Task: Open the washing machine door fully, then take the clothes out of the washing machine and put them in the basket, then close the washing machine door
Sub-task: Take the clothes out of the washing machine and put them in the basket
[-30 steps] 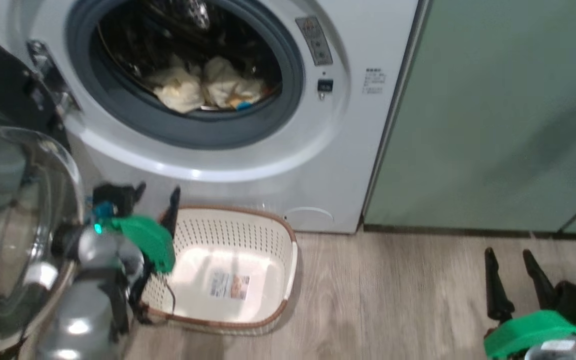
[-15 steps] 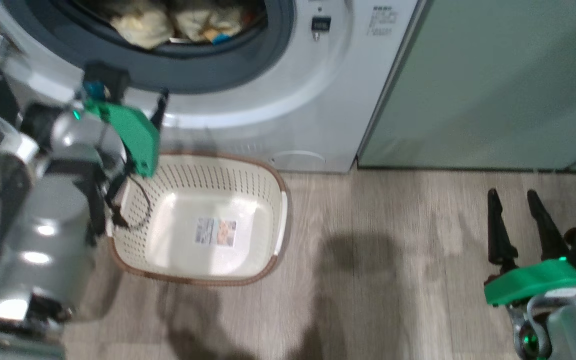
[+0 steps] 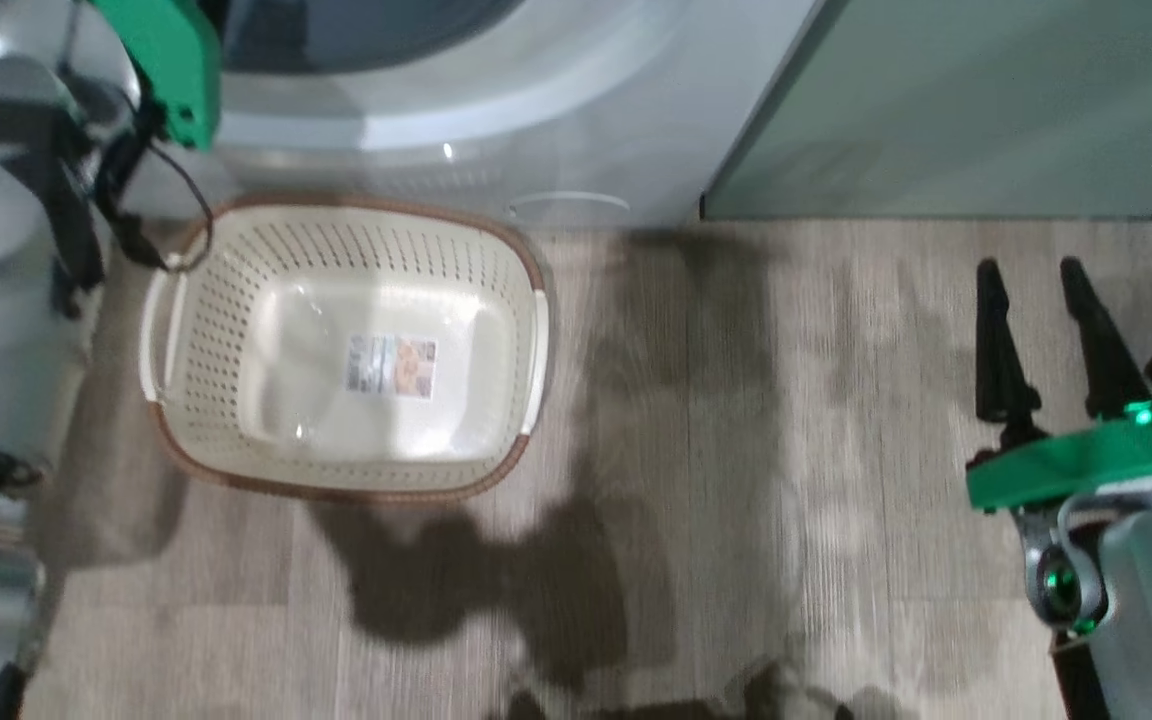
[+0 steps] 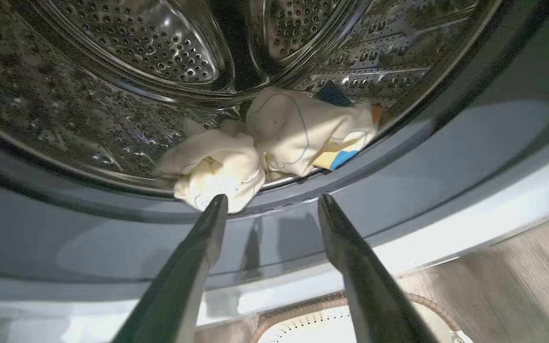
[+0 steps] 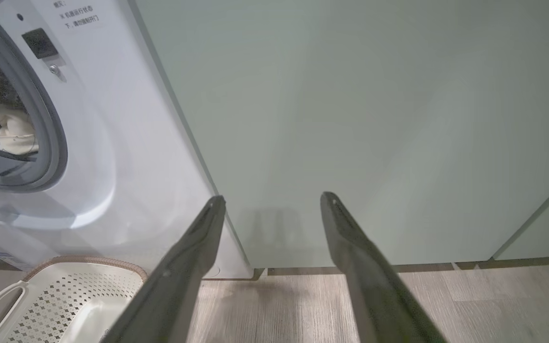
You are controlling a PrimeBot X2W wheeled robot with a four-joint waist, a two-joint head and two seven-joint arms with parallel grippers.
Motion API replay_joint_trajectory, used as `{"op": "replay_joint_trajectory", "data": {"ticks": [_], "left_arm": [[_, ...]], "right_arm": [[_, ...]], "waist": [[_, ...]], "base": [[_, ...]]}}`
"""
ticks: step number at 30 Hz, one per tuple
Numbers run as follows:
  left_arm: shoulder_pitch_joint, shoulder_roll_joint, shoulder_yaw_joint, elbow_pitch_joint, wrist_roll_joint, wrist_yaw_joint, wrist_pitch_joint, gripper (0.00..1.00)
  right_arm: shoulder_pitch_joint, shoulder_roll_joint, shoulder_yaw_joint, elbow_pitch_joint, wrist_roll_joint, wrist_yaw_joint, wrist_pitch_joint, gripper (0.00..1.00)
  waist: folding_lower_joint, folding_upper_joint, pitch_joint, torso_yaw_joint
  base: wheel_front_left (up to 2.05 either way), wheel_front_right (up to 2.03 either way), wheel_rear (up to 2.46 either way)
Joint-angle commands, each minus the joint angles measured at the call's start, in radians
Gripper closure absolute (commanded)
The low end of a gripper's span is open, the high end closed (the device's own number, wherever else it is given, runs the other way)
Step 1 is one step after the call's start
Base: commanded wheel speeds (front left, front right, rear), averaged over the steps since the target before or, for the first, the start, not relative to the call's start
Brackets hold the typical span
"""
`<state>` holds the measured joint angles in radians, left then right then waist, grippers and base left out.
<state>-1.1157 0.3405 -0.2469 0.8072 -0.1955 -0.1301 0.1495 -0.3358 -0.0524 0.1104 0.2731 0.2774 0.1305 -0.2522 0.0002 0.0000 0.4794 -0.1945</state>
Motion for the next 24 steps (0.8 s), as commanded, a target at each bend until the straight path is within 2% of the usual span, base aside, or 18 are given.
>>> {"op": "replay_joint_trajectory", "data": {"ticks": [1,9,19,24], "left_arm": [[-0.05,0.061,0.009,-0.032,-0.007,0.0,0.008,0.0],[-0.185,0.127,-0.079,0.004,-0.026,0.0,0.046,0.0],[-0.3,0.149,-0.142,0.047,-0.005,0.001,0.052,0.0],[-0.345,0.154,-0.156,0.076,0.019,0.031,0.057,0.0]], "right_arm": [[-0.016,0.002,0.022,-0.035,0.007,0.0,-0.01,0.0],[-0.06,0.002,0.043,-0.042,0.017,0.0,-0.01,0.0],[-0.097,0.002,0.059,-0.05,0.034,0.0,-0.01,0.0],[-0.112,0.002,0.066,-0.049,0.04,0.0,-0.01,0.0]], "waist": [[-0.0002,0.0,0.039,-0.008],[-0.0002,0.0,0.129,-0.023],[-0.0002,0.0,0.208,-0.035],[-0.0002,0.0,0.23,-0.039]], "base": [[0.0,0.0,0.0],[0.0,0.0,0.0],[0.0,0.0,0.0],[0.0,0.0,0.0]]}}
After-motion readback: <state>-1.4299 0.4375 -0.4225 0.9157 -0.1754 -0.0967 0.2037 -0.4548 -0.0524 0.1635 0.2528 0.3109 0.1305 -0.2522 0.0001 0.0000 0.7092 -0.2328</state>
